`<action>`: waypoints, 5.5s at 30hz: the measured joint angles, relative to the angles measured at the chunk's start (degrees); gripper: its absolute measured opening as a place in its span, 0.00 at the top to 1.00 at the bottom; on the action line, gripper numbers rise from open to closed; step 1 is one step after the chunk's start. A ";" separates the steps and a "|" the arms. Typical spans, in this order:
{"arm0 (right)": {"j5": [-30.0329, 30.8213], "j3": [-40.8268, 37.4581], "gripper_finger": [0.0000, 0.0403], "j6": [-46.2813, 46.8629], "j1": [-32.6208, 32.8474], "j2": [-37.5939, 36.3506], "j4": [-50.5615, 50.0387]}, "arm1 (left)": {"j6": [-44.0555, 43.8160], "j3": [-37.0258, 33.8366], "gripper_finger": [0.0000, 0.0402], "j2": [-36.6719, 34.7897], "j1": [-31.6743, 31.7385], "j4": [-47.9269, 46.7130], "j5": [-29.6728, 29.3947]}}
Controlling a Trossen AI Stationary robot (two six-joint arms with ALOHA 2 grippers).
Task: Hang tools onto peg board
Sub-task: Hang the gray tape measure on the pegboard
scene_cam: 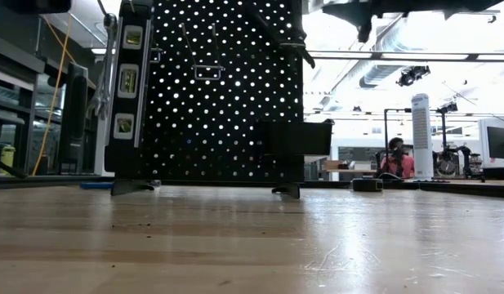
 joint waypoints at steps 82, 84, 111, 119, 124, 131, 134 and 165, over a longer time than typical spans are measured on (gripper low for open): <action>8.10 10.62 1.00 14.34 -10.79 32.31 -56.84 | 6.01 -0.02 0.60 -34.97 -7.49 -32.17 -11.23; 8.96 10.70 1.00 19.61 -7.29 28.79 -56.16 | 7.21 -0.02 0.60 -34.90 -7.48 -33.13 -6.96; 24.72 11.13 1.00 38.09 39.78 14.54 -19.66 | 34.25 0.00 0.60 -16.94 1.72 15.89 -1.59; 16.21 11.13 1.00 23.72 39.63 14.52 -4.69 | 36.23 -0.02 0.60 -10.83 8.24 32.14 5.24; 7.39 11.13 1.00 15.61 39.45 15.65 4.37 | 35.05 -0.02 0.60 -9.52 8.27 40.35 5.49; -1.57 11.15 1.00 14.49 36.49 22.84 27.15 | 33.03 0.00 0.60 -7.03 9.61 51.86 8.82; -2.82 11.15 1.00 17.27 35.27 26.86 37.35 | 33.03 -0.02 0.60 -5.84 10.79 55.15 13.61; 2.42 21.95 1.00 36.00 36.48 63.76 60.66 | 49.94 0.00 0.60 -23.86 -9.65 39.32 12.65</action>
